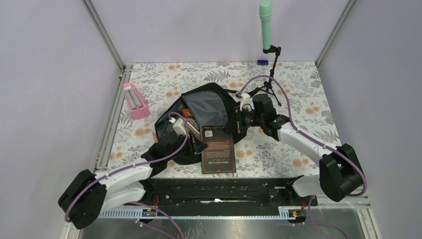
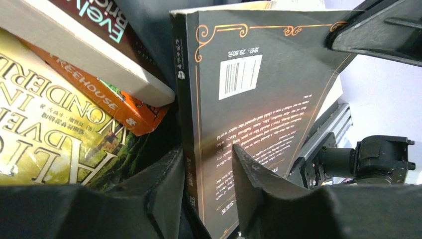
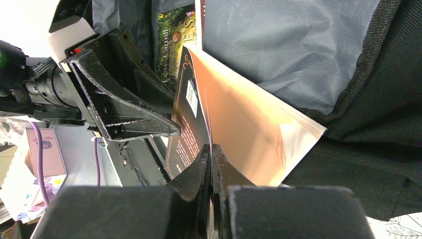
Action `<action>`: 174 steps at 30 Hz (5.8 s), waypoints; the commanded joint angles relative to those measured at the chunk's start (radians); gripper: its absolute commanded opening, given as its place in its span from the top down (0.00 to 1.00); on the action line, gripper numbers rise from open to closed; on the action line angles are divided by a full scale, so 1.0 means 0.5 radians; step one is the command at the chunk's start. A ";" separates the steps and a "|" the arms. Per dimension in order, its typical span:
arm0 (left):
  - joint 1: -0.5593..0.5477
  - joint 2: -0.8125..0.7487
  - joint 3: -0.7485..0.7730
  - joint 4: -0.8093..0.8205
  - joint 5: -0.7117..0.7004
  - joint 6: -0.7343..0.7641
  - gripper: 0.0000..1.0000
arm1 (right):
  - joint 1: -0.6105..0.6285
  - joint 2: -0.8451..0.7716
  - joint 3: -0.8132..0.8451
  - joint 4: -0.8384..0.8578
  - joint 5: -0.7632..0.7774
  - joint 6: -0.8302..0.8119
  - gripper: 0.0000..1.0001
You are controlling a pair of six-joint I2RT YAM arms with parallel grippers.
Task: Pack the student bag
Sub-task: Pick up the book from the center of the board, then place the book in the student bag.
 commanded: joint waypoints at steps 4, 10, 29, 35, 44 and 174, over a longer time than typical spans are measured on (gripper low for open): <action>0.021 -0.005 -0.008 0.185 -0.031 0.041 0.69 | 0.011 -0.001 0.003 0.150 0.031 -0.004 1.00; 0.032 -0.045 -0.014 0.213 -0.011 0.096 0.98 | 0.011 -0.024 0.003 0.111 0.088 0.018 1.00; 0.064 -1.009 0.325 -0.495 0.036 0.255 1.00 | 0.012 -0.740 -0.268 0.160 0.062 0.351 0.14; 0.068 -1.005 0.435 -0.300 0.166 0.116 1.00 | 0.020 -0.721 -0.399 0.423 -0.153 0.502 0.11; 0.070 -0.998 0.551 -0.173 0.299 0.018 1.00 | 0.063 -0.667 -0.435 0.621 -0.337 0.575 0.08; 1.044 -0.383 1.078 -1.878 -0.426 0.824 1.00 | 1.596 0.964 0.938 -1.370 2.903 0.262 1.00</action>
